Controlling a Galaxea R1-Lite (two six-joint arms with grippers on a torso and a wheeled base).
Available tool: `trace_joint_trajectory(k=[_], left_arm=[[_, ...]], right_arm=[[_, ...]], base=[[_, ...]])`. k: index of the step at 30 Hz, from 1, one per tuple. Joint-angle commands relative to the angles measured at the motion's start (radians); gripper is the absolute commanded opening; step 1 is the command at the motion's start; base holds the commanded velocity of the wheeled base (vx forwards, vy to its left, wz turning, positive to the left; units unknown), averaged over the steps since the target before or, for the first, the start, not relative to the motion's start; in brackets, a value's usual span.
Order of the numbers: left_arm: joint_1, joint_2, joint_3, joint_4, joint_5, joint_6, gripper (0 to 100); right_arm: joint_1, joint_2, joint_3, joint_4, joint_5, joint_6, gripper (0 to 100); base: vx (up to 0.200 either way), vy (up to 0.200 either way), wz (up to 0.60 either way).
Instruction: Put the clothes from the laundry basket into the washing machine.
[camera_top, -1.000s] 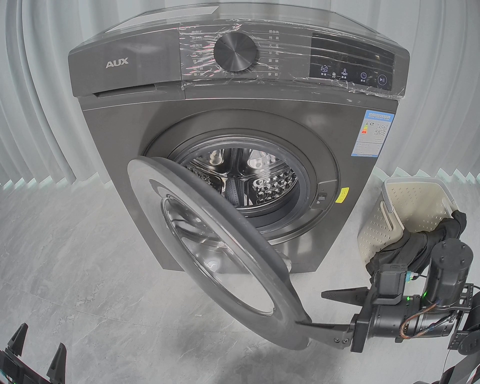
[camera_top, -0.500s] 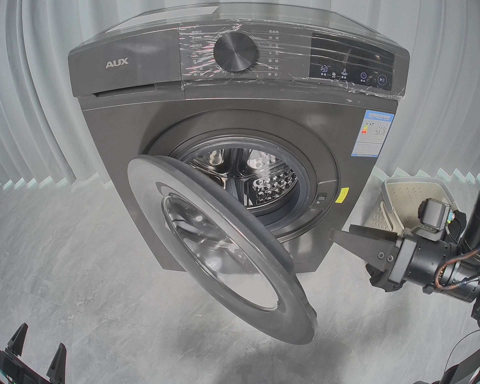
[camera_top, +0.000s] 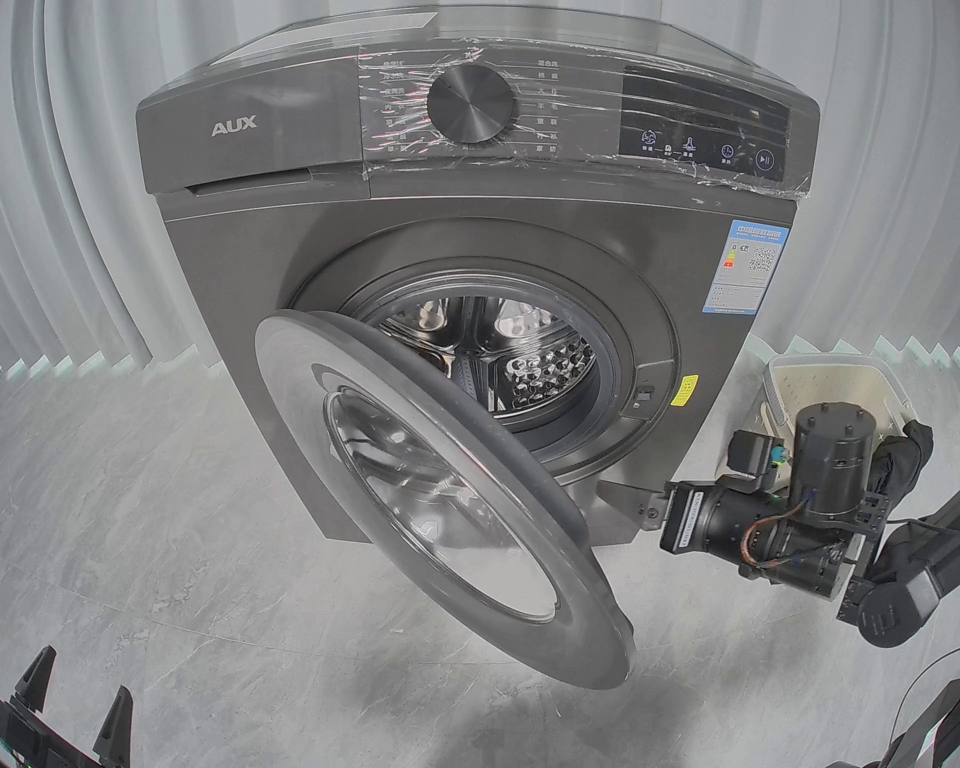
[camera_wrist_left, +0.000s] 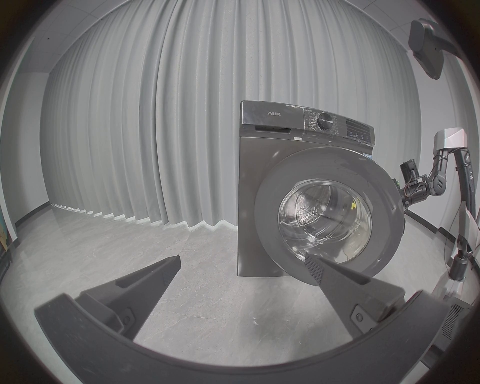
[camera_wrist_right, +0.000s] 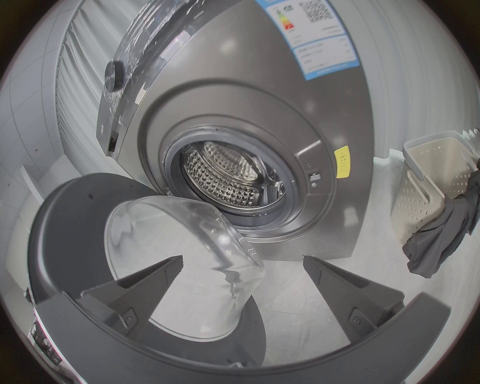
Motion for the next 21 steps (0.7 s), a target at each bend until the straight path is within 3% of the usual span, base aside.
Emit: trace_joint_trajectory(k=[1, 10, 18, 21], left_arm=[[0.000, -0.018, 0.015, 0.000, 0.001, -0.001, 100], [0.000, -0.018, 0.015, 0.000, 0.001, -0.001, 100], [0.000, -0.018, 0.015, 0.000, 0.001, -0.001, 100], [0.000, -0.018, 0.015, 0.000, 0.000, -0.001, 100]], right_arm=[[0.027, 0.095, -0.037, -0.002, -0.006, -0.003, 100], [0.141, 0.092, 0.014, -0.002, -0.006, 0.001, 100], [0.099, 0.080, 0.000, -0.009, -0.007, 0.004, 100], [0.095, 0.097, -0.025, -0.009, -0.009, 0.002, 100]], base=[[0.000, 0.000, 0.00], [0.000, 0.000, 0.00], [0.000, 0.000, 0.00], [-0.200, 0.000, 0.00]])
